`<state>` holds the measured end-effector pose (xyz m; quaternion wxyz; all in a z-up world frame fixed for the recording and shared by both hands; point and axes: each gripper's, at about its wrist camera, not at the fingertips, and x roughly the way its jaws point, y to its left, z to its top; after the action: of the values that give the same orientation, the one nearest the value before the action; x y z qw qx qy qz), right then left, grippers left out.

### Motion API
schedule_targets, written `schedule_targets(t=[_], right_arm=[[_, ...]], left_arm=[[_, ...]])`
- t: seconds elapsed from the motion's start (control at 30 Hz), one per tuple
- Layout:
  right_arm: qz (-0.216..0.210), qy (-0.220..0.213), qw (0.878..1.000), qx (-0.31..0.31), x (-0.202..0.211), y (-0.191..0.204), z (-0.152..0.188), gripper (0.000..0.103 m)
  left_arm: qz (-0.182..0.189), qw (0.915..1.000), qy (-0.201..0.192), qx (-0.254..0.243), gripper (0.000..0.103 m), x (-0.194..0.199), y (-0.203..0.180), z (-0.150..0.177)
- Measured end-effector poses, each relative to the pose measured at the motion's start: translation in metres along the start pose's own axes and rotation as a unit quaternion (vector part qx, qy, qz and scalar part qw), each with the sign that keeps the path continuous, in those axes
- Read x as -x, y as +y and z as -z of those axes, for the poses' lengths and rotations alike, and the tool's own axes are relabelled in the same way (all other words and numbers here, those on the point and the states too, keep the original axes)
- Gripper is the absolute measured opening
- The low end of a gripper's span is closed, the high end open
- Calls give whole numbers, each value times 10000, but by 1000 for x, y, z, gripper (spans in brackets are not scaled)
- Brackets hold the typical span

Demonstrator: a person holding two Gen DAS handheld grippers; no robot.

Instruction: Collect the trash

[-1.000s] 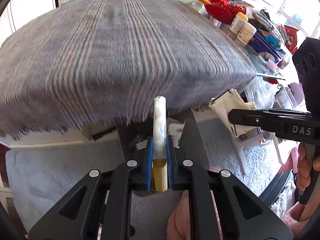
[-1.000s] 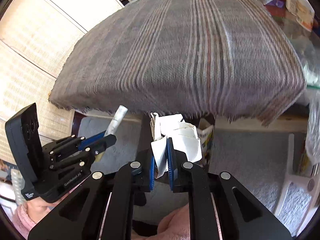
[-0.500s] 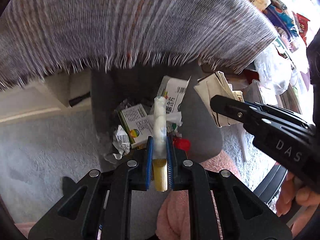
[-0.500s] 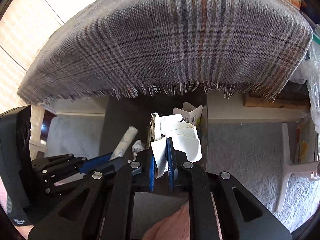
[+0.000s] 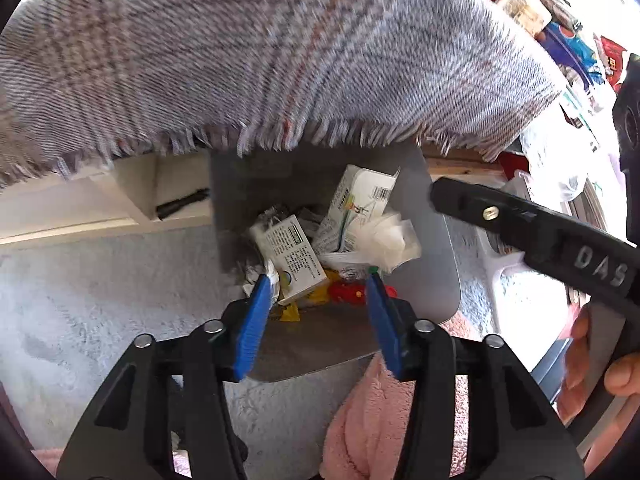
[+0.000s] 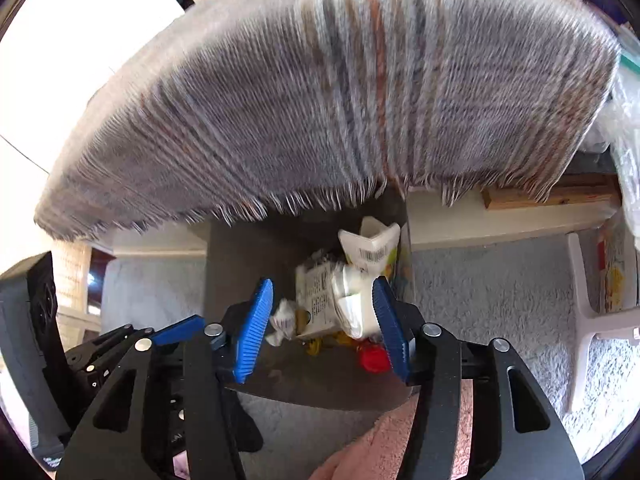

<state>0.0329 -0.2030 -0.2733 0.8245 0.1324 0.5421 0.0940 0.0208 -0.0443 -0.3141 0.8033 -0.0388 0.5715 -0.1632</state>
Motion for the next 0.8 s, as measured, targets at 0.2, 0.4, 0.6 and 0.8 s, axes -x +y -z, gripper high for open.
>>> schedule_targets(t=[0.2, 0.4, 0.6, 0.8], right_arm=[[-13, -833, 9965, -29, 68, 1, -5, 100], [367, -1716, 9844, 99, 145, 8, -5, 100], [873, -2703, 9586, 185, 221, 22, 4, 100], [1389, -3563, 9236, 273, 278, 41, 17, 100]], left_arm=[[-315, 9963, -805, 16, 95, 64, 0, -1], [-651, 9830, -1709, -164, 95, 147, -17, -8], [-904, 9555, -2787, -353, 95, 227, -38, -7], [-1010, 9275, -3584, -331, 95, 294, -54, -2]])
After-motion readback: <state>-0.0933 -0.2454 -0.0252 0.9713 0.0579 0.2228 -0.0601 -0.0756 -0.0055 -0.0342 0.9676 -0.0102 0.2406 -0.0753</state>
